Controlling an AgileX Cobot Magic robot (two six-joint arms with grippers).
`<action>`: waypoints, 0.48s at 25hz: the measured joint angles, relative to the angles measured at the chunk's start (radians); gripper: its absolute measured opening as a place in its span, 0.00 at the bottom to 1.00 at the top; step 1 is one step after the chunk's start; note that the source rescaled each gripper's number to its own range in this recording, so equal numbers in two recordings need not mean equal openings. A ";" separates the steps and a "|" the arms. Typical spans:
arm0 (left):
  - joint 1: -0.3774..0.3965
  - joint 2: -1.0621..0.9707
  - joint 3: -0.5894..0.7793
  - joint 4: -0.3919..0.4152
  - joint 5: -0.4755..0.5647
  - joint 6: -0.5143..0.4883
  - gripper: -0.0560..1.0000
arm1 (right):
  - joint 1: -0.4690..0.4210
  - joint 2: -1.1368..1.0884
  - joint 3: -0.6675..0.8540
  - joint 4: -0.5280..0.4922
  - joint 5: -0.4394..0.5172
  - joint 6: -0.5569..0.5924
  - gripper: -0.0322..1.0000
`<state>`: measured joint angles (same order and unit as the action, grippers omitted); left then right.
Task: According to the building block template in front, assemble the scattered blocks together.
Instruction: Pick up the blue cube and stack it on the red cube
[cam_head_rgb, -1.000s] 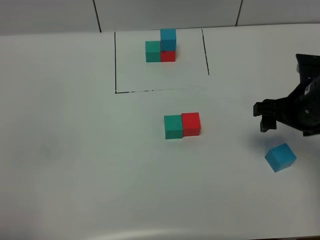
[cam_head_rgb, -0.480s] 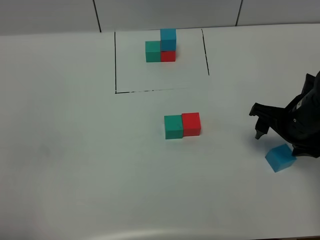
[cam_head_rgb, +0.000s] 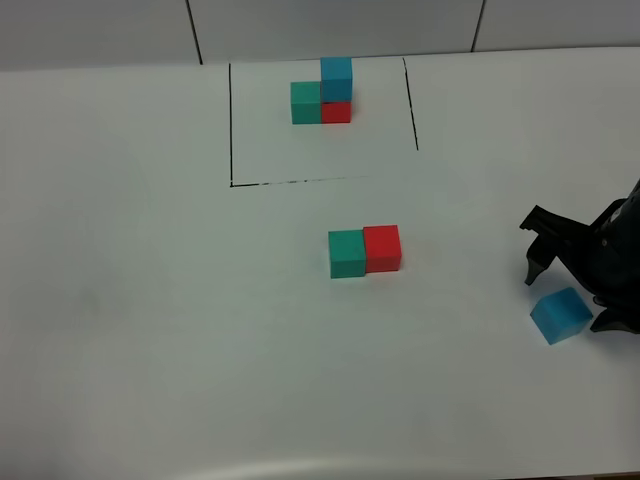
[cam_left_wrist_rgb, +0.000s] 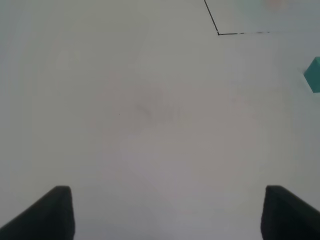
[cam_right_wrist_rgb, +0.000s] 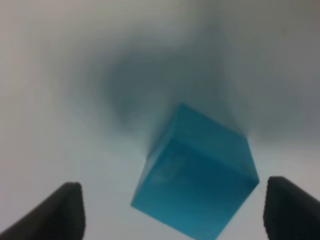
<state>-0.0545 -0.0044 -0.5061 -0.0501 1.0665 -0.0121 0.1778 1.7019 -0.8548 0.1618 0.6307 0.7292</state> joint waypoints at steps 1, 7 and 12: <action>0.000 0.000 0.000 0.000 0.000 0.000 0.76 | -0.003 0.012 0.000 0.012 -0.009 0.000 0.61; 0.000 0.000 0.000 0.000 0.000 0.000 0.76 | -0.032 0.058 0.001 0.033 -0.046 0.000 0.56; 0.000 0.000 0.000 0.000 0.000 0.000 0.76 | -0.048 0.083 0.001 0.033 -0.036 0.000 0.10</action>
<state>-0.0545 -0.0044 -0.5061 -0.0501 1.0665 -0.0121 0.1295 1.7847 -0.8536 0.1949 0.5946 0.7292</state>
